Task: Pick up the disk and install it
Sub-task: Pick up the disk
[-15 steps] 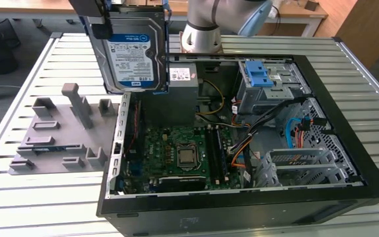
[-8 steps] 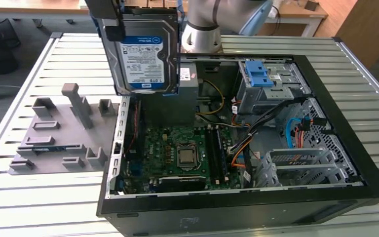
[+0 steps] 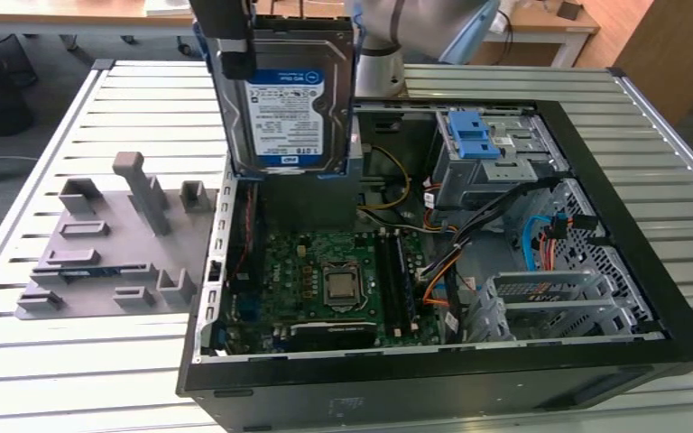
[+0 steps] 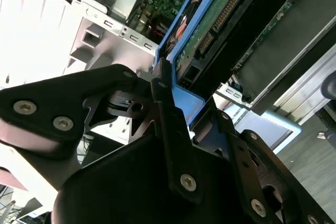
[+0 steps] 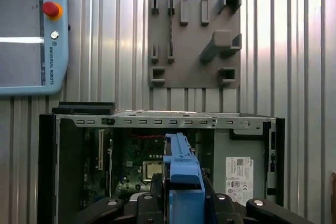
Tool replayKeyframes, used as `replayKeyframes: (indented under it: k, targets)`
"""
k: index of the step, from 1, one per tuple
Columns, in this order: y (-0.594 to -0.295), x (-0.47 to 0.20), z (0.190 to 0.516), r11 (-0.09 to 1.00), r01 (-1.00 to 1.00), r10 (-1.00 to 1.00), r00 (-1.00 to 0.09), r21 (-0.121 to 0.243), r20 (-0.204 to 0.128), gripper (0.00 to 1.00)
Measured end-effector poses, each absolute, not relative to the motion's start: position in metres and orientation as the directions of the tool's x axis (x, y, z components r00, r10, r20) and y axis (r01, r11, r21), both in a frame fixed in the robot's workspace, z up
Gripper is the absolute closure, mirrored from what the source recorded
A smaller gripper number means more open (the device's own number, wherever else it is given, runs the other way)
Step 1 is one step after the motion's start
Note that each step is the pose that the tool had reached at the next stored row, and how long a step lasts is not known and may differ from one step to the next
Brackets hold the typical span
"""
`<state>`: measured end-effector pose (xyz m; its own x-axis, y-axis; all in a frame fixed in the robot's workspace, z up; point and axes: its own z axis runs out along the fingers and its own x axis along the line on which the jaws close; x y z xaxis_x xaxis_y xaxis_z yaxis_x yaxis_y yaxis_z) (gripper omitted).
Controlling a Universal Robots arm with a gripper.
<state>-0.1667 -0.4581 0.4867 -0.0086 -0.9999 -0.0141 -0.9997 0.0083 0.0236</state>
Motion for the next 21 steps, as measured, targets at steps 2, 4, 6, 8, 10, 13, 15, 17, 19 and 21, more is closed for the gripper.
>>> replayKeyframes:
  k: [2,4,6,8,10,13,15,17,19,21]
  targets:
    - [-0.459,-0.162,0.487,0.008,-1.000,-1.000,-0.009,0.024,-0.014,0.64]
    - [-0.459,-0.157,0.486,0.008,-1.000,-1.000,-0.009,0.024,-0.014,0.64]
    - [-0.460,-0.152,0.486,0.008,-1.000,-1.000,-0.009,0.024,-0.014,0.64]
    - [-0.460,-0.147,0.486,0.008,-1.000,-1.000,-0.009,0.024,-0.014,0.64]
    - [-0.460,-0.141,0.486,0.008,-1.000,-1.000,-0.009,0.024,-0.014,0.64]
    - [-0.461,-0.132,0.486,0.008,-1.000,-1.000,-0.009,0.024,-0.014,0.64]
    - [-0.461,-0.127,0.486,0.008,-1.000,-1.000,-0.009,0.024,-0.014,0.64]
    - [-0.461,-0.122,0.486,0.008,-1.000,-1.000,-0.009,0.024,-0.014,0.64]
    - [-0.461,-0.117,0.486,0.008,-1.000,-1.000,-0.009,0.024,-0.014,0.64]
    - [-0.461,-0.111,0.486,0.008,-1.000,-1.000,-0.009,0.024,-0.014,0.64]
